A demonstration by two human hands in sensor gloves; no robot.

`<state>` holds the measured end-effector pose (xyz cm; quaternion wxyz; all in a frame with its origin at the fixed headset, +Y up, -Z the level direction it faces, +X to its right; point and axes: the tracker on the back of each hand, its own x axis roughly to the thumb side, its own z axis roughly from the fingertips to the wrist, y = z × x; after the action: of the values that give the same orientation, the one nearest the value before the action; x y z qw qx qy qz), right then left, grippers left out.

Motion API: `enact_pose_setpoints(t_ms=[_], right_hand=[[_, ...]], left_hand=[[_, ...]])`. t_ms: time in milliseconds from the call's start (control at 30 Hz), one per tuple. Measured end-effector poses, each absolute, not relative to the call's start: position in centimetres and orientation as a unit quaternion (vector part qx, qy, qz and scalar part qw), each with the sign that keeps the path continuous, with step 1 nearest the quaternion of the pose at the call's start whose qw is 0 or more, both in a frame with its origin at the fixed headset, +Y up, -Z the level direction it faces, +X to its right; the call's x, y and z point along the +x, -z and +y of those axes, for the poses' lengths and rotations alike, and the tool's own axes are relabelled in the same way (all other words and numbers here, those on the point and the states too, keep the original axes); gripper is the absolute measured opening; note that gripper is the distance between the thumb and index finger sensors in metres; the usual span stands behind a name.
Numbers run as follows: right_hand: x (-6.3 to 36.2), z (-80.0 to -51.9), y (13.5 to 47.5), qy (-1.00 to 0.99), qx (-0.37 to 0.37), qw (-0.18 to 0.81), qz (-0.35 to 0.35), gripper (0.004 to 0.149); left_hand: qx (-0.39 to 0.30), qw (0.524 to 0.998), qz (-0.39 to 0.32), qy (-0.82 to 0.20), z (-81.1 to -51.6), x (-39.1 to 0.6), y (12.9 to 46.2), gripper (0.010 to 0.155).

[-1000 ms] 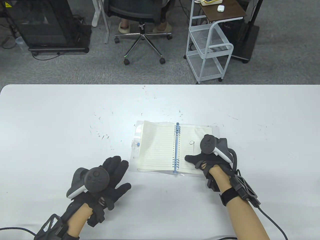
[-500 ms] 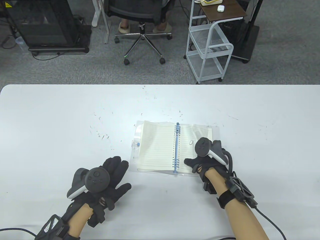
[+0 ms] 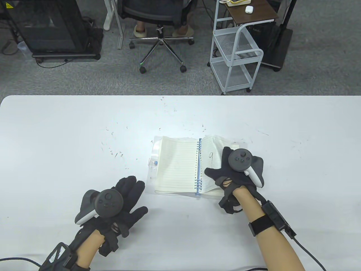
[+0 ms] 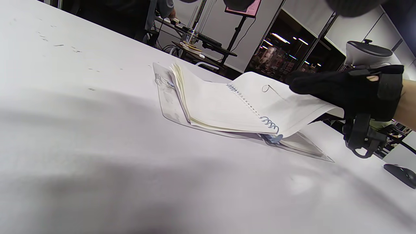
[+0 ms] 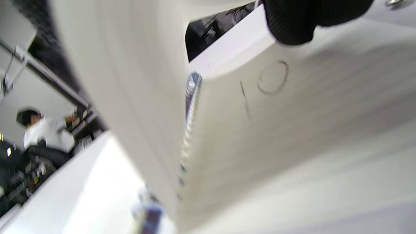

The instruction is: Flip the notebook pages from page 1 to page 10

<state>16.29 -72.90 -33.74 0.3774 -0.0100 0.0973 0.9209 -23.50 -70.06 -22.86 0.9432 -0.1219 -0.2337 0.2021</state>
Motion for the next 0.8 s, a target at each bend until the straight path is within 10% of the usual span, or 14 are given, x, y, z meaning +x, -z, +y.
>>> enact_pose_setpoints(t_ms=[267, 800], right_hand=[[19.9, -72.8, 33.4, -0.825, -0.120, 0.549, 0.060, 0.090], [16.0, -71.4, 34.7, -0.827, -0.091, 0.553, 0.041, 0.060]], left_hand=[[-0.122, 0.943, -0.234, -0.203, -70.1, -23.5, 22.8, 0.085], [-0.120, 0.944, -0.235, -0.201, -70.0, -23.5, 22.9, 0.085]])
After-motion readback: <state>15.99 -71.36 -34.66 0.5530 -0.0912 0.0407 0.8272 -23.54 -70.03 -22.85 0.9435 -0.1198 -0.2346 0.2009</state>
